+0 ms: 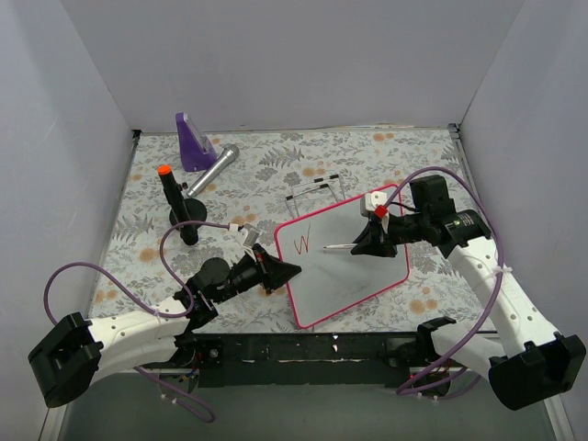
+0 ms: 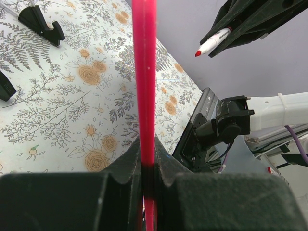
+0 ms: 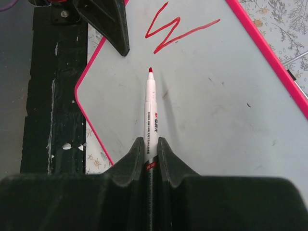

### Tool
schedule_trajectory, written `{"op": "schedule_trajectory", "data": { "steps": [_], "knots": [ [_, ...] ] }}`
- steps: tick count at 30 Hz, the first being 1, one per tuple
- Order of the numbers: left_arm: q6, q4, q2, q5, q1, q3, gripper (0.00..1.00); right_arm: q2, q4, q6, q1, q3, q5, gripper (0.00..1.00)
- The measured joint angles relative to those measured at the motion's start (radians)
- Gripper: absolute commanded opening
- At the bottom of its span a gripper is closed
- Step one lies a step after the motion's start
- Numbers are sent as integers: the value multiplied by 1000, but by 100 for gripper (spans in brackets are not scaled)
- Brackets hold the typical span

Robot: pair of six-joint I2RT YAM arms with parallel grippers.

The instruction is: Write a sentence on the whiteboard

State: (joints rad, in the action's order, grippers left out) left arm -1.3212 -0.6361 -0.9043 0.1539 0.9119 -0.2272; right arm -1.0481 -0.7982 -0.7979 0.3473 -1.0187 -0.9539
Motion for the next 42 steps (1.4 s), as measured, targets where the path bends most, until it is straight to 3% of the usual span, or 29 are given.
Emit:
{"op": "schedule_trajectory", "data": {
  "steps": [42],
  "knots": [
    [-3, -9, -4, -1, 0, 5, 0, 19, -8, 10, 0, -3, 11, 1]
  ]
}}
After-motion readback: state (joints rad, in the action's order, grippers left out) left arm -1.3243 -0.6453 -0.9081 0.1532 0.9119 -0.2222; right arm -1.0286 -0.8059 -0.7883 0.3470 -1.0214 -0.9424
